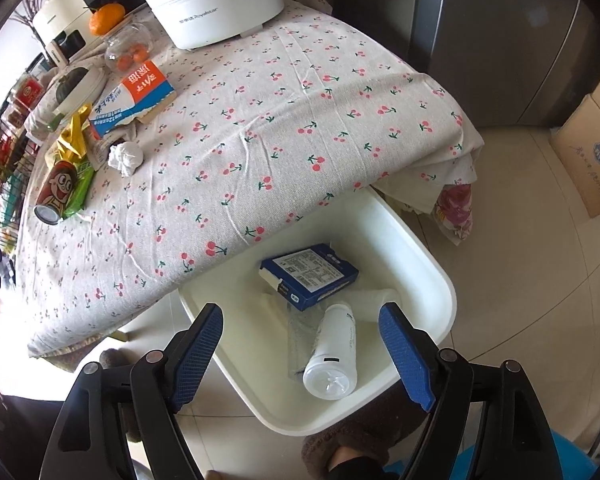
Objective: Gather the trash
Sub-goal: 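Grasp the red can with the left gripper while the right grasps the crumpled tissue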
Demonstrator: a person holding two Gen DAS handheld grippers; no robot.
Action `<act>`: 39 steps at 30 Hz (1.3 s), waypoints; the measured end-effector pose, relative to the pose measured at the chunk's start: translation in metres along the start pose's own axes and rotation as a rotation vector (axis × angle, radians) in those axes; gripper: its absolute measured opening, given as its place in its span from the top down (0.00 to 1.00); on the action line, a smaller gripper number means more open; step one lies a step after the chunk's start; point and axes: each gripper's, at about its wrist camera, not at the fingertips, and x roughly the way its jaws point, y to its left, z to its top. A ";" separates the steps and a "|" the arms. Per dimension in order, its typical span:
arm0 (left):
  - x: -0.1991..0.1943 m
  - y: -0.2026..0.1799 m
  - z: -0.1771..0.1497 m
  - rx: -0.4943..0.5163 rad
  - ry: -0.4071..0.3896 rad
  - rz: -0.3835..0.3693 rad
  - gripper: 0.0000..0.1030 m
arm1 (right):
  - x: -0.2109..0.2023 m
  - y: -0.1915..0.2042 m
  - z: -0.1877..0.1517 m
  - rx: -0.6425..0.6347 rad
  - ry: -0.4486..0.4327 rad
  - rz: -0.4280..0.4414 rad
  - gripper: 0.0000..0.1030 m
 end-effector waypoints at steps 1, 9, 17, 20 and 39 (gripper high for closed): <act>-0.002 0.005 0.001 -0.007 -0.003 0.009 0.06 | -0.002 0.003 0.001 -0.004 -0.004 0.002 0.20; 0.006 0.046 0.007 -0.064 0.047 0.055 0.05 | -0.005 0.025 0.015 -0.032 -0.025 0.011 0.19; 0.042 0.079 0.033 -0.184 0.115 0.041 0.08 | -0.001 0.054 0.037 -0.081 -0.030 0.009 0.18; 0.060 0.089 0.043 -0.244 0.136 0.024 0.15 | 0.003 0.070 0.047 -0.106 -0.026 0.005 0.18; 0.091 0.084 0.059 -0.288 0.155 0.007 0.47 | 0.044 0.129 0.088 -0.178 0.033 -0.021 0.18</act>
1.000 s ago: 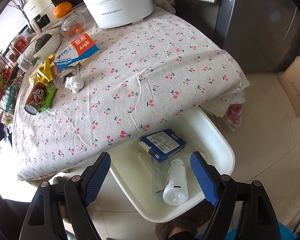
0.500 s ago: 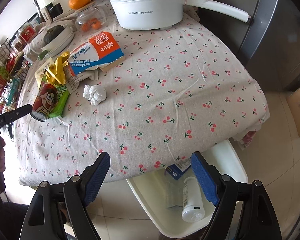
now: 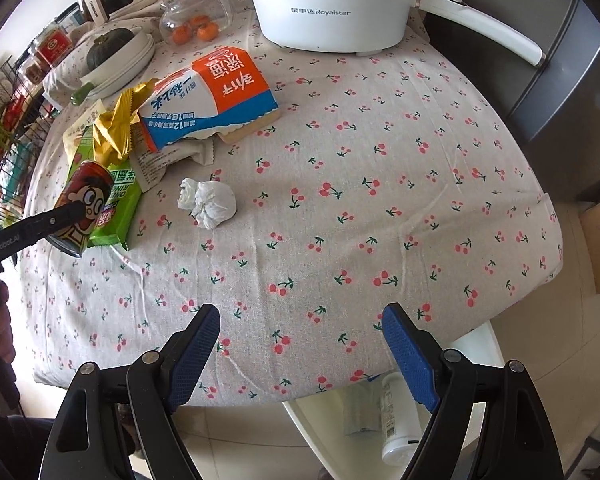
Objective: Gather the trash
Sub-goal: 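Grasp the red can with the left gripper while the right grasps the crumpled tissue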
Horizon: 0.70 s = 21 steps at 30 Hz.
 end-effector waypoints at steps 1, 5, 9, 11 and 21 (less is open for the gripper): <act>-0.005 -0.002 -0.002 0.017 -0.010 0.002 0.47 | 0.003 0.001 0.002 -0.001 0.004 -0.001 0.18; -0.026 0.000 -0.012 0.053 -0.044 -0.002 0.47 | 0.014 0.010 0.010 0.003 0.021 -0.001 0.18; -0.044 0.009 -0.023 0.059 -0.067 -0.017 0.47 | 0.029 0.022 0.020 0.003 0.034 0.022 0.18; -0.051 0.013 -0.030 0.057 -0.077 -0.022 0.47 | 0.037 0.030 0.025 -0.007 0.037 0.039 0.18; -0.073 0.033 -0.048 0.046 -0.116 -0.022 0.47 | 0.070 0.055 0.053 0.050 -0.012 0.103 0.18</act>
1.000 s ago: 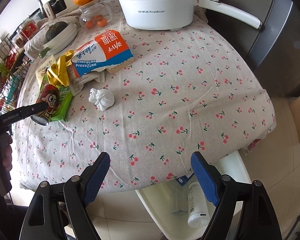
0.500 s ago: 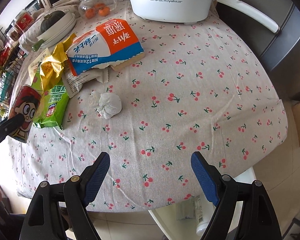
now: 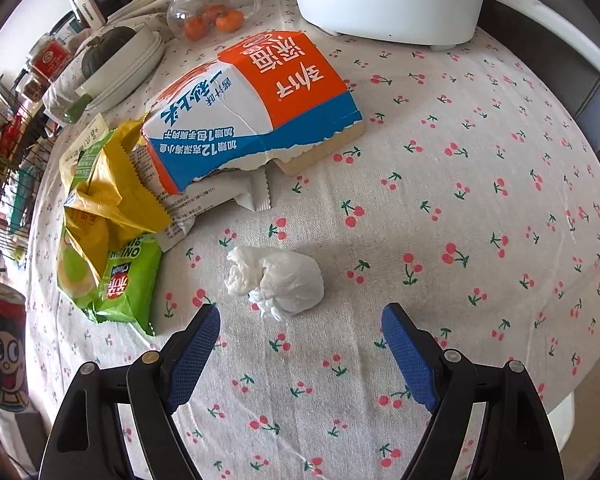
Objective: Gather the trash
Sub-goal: 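Grasp the red can with the left gripper while the right grasps the crumpled tissue, then carry the can and tissue over the white bin and release the can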
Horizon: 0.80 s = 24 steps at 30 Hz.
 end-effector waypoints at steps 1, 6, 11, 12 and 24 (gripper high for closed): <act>0.000 0.001 -0.001 -0.005 0.000 0.000 0.47 | 0.002 0.001 0.002 0.006 -0.009 0.004 0.19; 0.001 0.005 -0.001 -0.021 0.004 0.001 0.47 | 0.008 0.007 0.008 0.011 -0.049 0.003 0.48; -0.002 0.001 -0.001 -0.017 -0.004 -0.010 0.47 | 0.006 0.018 0.009 -0.028 -0.062 0.037 0.66; -0.003 -0.001 -0.001 -0.014 -0.007 -0.014 0.47 | 0.003 0.018 0.009 -0.032 -0.070 0.041 0.67; -0.006 -0.053 -0.005 0.055 -0.013 -0.136 0.47 | -0.089 -0.014 -0.022 -0.019 -0.183 0.097 0.67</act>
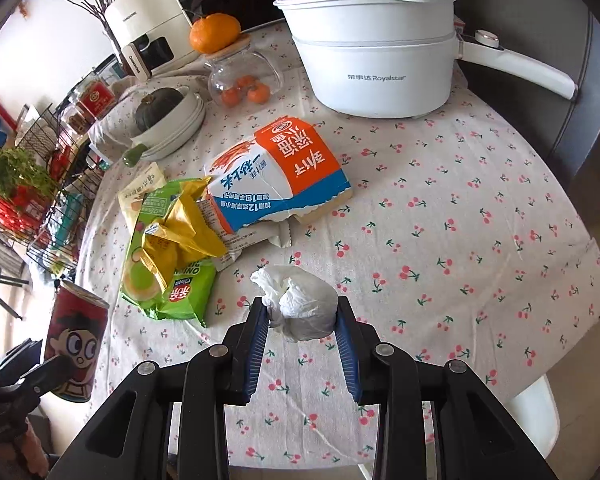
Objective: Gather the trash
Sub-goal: 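Carry the can and tissue over the white bin and release the can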
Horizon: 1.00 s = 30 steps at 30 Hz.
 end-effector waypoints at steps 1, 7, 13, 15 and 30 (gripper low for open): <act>0.001 -0.008 -0.001 0.013 0.001 -0.012 0.47 | -0.009 -0.005 -0.003 0.003 -0.007 0.002 0.67; 0.018 -0.059 -0.016 0.100 0.045 -0.095 0.47 | -0.057 -0.042 -0.034 0.045 -0.034 -0.005 0.67; 0.048 -0.115 -0.034 0.209 0.127 -0.161 0.47 | -0.083 -0.089 -0.069 0.110 -0.036 -0.036 0.67; 0.057 -0.132 -0.042 0.248 0.152 -0.172 0.47 | -0.088 -0.105 -0.081 0.133 -0.031 -0.053 0.67; 0.123 -0.201 -0.075 0.402 0.257 -0.180 0.47 | -0.110 -0.190 -0.146 0.247 0.005 -0.126 0.67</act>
